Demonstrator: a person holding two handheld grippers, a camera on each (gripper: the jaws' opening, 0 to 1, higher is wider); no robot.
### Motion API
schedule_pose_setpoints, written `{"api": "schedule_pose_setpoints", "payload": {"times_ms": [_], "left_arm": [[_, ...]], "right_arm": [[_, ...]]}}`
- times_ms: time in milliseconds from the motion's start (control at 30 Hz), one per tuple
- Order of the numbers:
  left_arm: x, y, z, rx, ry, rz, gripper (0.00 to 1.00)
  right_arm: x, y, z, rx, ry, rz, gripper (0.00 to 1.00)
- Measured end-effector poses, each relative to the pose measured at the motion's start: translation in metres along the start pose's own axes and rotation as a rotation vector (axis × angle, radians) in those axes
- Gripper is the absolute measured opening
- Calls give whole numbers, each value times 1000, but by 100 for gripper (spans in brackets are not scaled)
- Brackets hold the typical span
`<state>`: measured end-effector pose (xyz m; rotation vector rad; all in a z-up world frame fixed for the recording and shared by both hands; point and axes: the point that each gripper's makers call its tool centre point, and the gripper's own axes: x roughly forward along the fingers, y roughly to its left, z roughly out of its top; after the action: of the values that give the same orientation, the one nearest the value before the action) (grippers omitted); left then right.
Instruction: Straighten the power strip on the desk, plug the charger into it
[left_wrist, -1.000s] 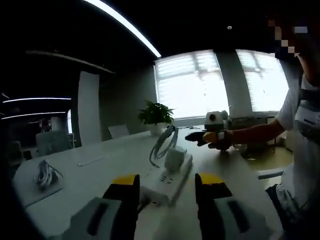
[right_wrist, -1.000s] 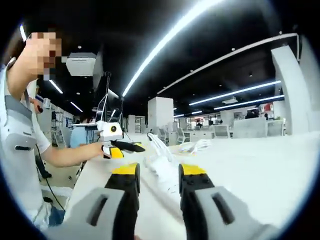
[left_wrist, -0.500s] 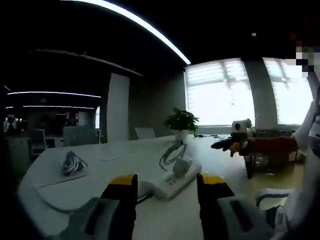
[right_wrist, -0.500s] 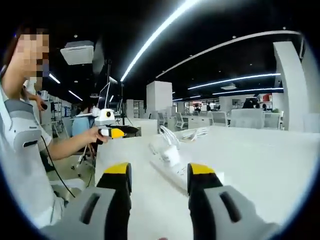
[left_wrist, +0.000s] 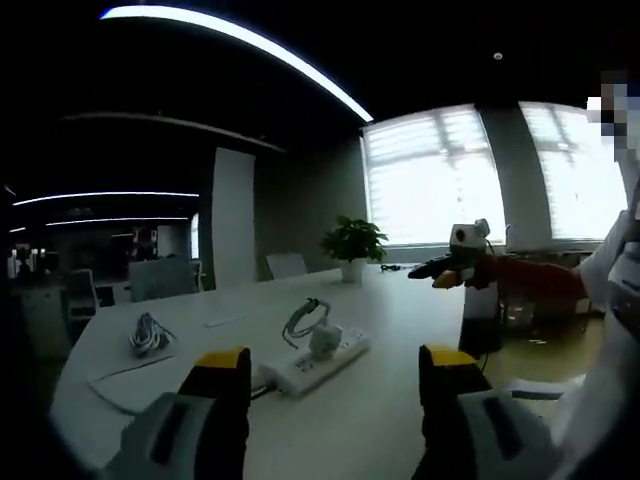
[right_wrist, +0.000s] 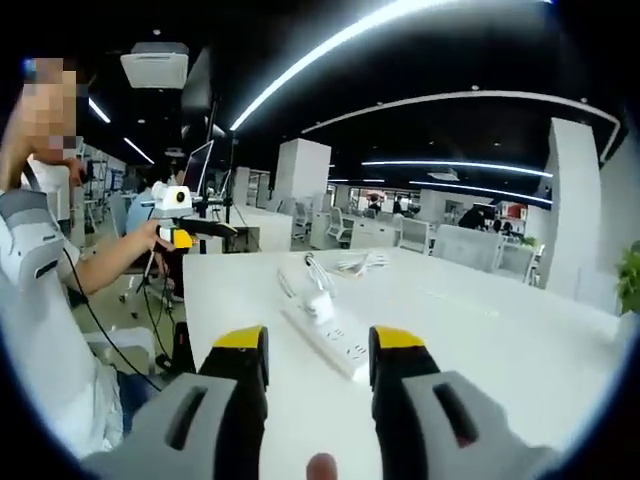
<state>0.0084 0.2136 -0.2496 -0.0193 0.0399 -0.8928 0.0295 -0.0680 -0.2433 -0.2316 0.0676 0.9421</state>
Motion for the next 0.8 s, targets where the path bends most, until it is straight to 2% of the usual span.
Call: {"api": "schedule_pose_setpoints", "payload": {"times_ms": [67, 133, 200, 333, 433, 533, 633, 700, 800], "left_arm": [[2, -1, 1, -24, -8, 6, 64], [4, -1, -2, -24, 24, 20, 61], [6, 0, -1, 1, 32, 38, 61], [12, -1, 2, 24, 50, 43, 62], [14, 2, 1, 58, 93, 76, 63], [15, -3, 4, 64, 92, 76, 63], [17, -7, 7, 74, 77, 83, 63], [18, -10, 7, 76, 76, 78, 63], [22, -16, 2, 89, 92, 63, 63]], "right_arm": [[-3, 9, -1, -13, -7, 19, 39], [-4, 9, -1, 0, -23, 22, 40], [-6, 9, -1, 66, -50, 24, 41], [-13, -2, 0, 94, -69, -6, 41], [-25, -7, 7, 110, -99, -23, 40], [-34, -10, 10, 103, -121, -32, 40], [-39, -12, 4, 103, -110, -46, 40], [-43, -15, -9, 108, -62, -68, 40], [-48, -16, -19, 114, -31, -72, 40]]}}
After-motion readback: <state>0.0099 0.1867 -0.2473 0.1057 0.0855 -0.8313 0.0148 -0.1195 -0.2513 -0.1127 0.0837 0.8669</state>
